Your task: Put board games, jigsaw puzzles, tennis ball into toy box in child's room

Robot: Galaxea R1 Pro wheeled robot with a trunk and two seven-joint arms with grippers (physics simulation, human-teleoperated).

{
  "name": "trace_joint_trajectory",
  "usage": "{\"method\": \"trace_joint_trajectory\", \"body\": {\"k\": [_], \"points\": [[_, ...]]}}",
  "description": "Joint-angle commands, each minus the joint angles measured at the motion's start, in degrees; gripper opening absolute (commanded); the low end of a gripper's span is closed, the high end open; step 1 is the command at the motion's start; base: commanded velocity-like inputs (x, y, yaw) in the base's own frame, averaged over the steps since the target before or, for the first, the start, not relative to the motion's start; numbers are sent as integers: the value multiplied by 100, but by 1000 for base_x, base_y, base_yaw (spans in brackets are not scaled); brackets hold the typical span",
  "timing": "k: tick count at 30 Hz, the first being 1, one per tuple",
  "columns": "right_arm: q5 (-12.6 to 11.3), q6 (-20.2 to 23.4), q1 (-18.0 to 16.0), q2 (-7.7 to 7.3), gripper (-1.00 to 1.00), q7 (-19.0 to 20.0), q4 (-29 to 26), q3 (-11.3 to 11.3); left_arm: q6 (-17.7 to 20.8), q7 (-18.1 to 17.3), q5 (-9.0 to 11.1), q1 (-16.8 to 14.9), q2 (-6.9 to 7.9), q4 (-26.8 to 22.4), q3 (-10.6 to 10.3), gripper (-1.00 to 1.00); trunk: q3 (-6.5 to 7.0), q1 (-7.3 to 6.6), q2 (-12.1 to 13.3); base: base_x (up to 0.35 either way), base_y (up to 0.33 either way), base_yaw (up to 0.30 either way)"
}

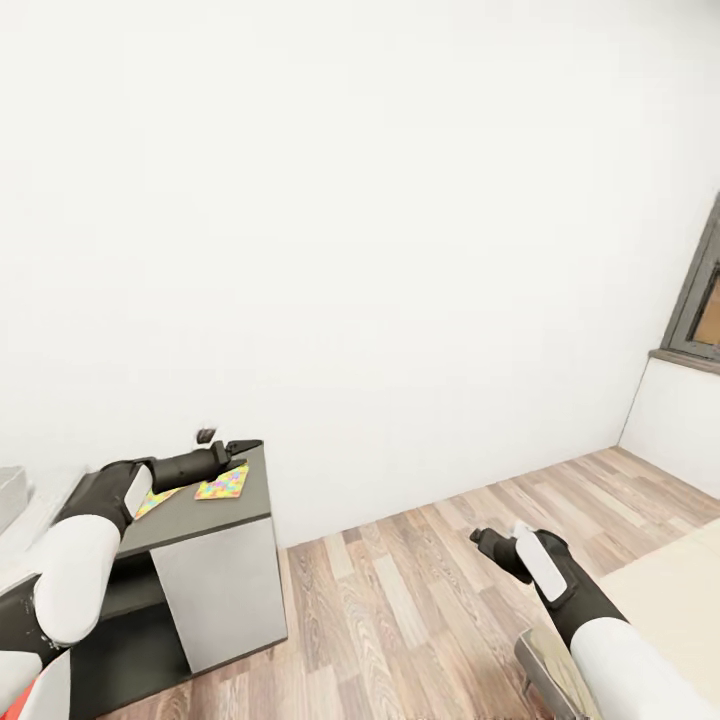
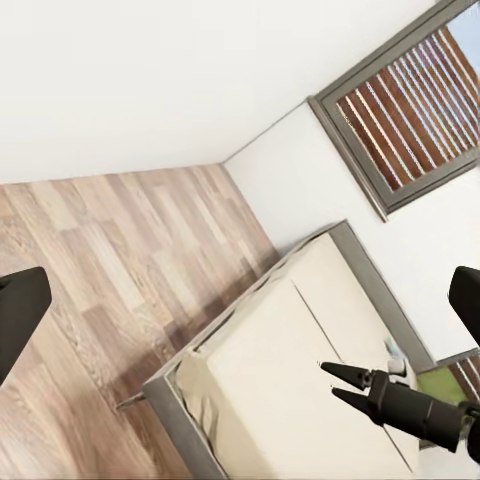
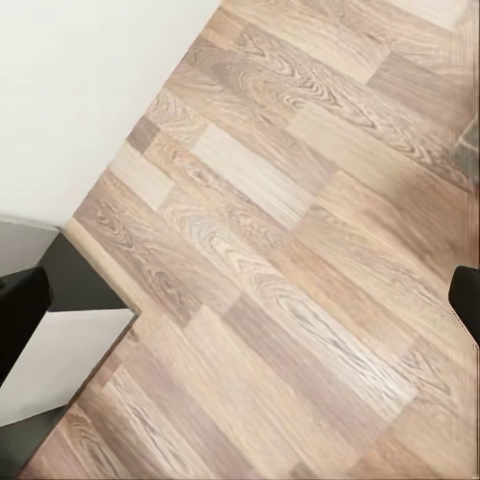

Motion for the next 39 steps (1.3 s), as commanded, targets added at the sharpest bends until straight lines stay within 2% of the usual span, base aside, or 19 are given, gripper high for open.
{"method": "trace_joint_trajectory", "body": {"k": [1,9,17,39], "points": [[-57,10,3,2,100,-46,-9,8,38,-38,-63,2,8,-1,47,100,-5,2,-5,0,0,-277],[-54,5,13,1,100,-46,-15,11,-124,-58,-54,319,132,-3,51,100,-24,2,-5,0,0,-277],[-46,-1,19,-4,100,-46,-19,8,-305,-111,-39,413,305,-189,56,100,-42,2,-5,0,0,-277],[-36,-4,19,-5,100,-46,0,-3,-347,-133,-36,421,357,-233,63,100,-92,2,-5,0,0,-277]]}}
